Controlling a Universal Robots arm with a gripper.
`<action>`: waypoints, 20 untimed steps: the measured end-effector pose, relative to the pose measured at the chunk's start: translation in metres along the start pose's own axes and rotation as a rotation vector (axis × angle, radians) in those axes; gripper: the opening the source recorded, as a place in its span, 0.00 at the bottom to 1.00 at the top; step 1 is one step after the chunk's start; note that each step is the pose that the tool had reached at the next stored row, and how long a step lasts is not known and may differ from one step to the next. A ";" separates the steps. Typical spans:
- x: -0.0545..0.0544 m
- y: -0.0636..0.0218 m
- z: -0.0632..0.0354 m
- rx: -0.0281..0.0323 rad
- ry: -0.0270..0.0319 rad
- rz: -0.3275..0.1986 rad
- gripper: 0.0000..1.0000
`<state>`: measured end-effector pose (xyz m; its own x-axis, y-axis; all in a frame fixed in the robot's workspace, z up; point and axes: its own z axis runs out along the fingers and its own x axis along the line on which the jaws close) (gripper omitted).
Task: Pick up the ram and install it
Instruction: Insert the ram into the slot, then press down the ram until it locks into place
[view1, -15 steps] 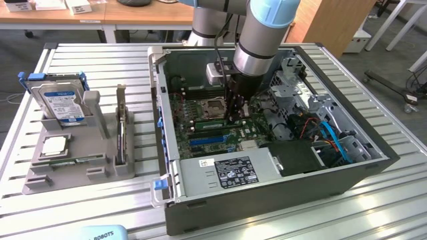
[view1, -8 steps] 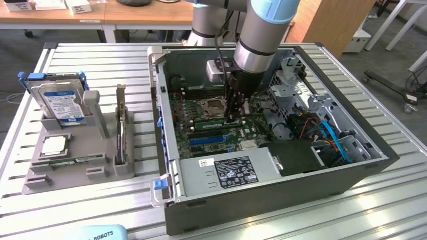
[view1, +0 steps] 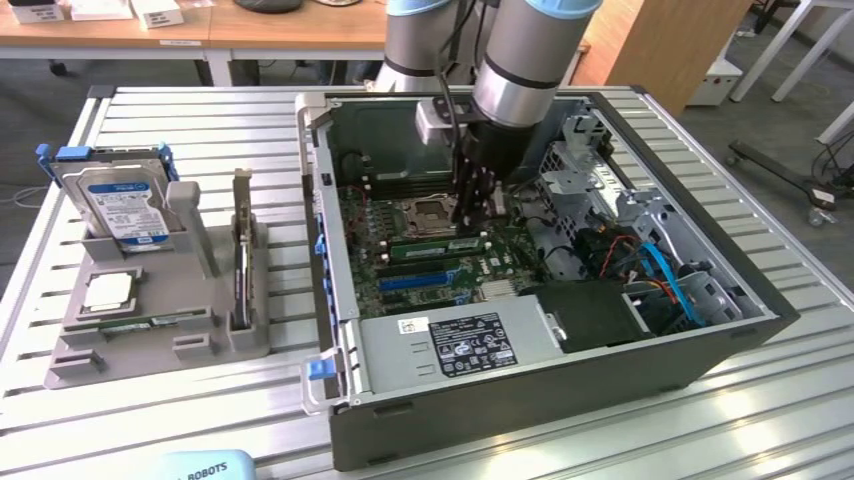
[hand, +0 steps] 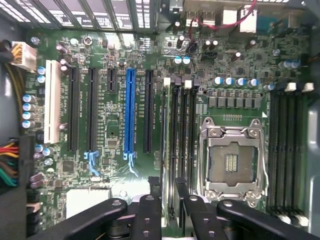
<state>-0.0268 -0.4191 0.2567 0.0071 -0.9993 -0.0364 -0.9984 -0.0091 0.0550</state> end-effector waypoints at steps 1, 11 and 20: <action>0.000 0.0001 -0.0026 0.0000 0.0001 0.000 0.25; -0.001 0.0013 -0.0241 0.0000 0.0000 0.000 0.25; -0.001 0.0015 -0.0269 0.0000 0.0000 0.000 0.25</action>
<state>-0.0268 -0.4191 0.2836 0.0071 -0.9993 -0.0365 -0.9984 -0.0091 0.0551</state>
